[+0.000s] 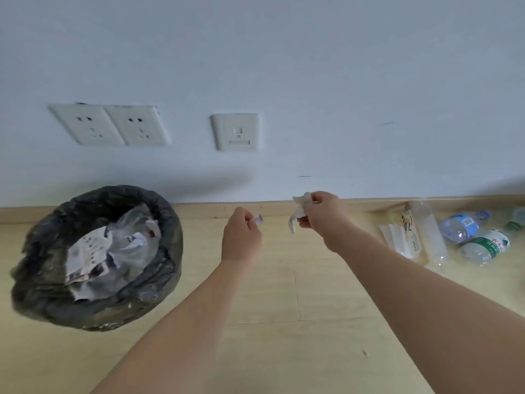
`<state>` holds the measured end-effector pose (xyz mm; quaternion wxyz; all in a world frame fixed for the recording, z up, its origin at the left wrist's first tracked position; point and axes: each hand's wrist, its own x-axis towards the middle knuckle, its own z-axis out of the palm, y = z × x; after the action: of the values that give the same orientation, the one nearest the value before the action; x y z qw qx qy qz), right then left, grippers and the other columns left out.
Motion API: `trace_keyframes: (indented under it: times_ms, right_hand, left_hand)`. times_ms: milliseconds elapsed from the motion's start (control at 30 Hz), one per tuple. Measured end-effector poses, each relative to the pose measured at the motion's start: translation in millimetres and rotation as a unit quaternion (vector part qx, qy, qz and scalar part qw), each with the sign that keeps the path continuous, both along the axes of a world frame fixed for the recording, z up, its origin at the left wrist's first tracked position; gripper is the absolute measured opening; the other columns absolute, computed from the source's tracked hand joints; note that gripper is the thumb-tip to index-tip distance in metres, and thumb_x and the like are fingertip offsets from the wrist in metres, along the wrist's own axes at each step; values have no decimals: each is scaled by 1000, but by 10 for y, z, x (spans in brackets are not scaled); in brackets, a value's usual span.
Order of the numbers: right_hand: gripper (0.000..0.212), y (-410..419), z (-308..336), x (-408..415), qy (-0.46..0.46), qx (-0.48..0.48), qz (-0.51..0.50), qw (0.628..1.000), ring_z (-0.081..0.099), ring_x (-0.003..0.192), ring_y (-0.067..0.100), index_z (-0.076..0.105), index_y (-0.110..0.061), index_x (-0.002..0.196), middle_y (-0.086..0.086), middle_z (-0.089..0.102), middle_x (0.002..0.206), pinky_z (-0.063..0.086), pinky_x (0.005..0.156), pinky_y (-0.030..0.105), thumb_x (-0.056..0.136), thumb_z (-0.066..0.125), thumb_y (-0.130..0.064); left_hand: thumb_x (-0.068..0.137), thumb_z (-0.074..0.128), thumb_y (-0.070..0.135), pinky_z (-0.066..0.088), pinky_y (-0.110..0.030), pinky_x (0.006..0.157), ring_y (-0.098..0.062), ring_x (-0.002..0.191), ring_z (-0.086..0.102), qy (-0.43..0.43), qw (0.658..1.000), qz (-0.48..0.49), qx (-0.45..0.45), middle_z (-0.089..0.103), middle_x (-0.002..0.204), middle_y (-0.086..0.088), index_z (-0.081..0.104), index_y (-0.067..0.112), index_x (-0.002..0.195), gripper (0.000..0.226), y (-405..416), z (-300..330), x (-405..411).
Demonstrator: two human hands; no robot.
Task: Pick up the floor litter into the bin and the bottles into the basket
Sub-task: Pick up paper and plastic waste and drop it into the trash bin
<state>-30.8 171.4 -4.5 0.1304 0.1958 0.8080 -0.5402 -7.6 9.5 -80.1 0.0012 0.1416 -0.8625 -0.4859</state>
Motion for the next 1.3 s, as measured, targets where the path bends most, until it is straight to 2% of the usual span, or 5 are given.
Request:
trace_keyframes:
  times_ms: [233,467,600,900,1300]
  right_hand:
    - [28,-1631,767,-111,28,-74,97,992,55,61,16,65,-11,97,1,61,57,53,71,31,83,45,3]
    - [46,-2944,391,193,26,27,311,950,54,76,15,48,-20,138,6,55,131,44,60,15,95,38,-6]
    - [64,-3042,160,311,18,14,324,946,52,57,11,48,-28,140,-3,56,130,44,42,18,86,34,4]
    - [40,-759,103,-36,82,138,82,984,53,67,13,61,-23,118,-4,56,124,42,53,23,88,41,-4]
    - [46,2405,-1174,675,-145,360,46,921,49,114,28,49,-16,130,8,48,128,41,92,34,84,56,-17]
  left_hand:
    - [99,40,15,38,-30,54,-18,64,51,126,976,82,-160,56,76,-3,48,14,89,13,-1863,1043,181]
    - [99,38,21,46,-37,75,-27,85,60,-51,927,60,-366,60,90,1,50,20,113,19,-3017,765,670]
    - [96,40,20,43,-38,84,-26,100,58,-49,901,60,-427,61,111,-4,54,18,123,31,-2999,695,706]
    - [80,42,10,43,-40,72,-27,83,52,184,922,-49,-337,57,96,-6,60,11,100,26,-1256,604,2]
    - [94,44,19,46,-38,94,-27,114,55,-97,867,-446,-200,42,131,-3,44,23,137,43,2003,-779,-75]
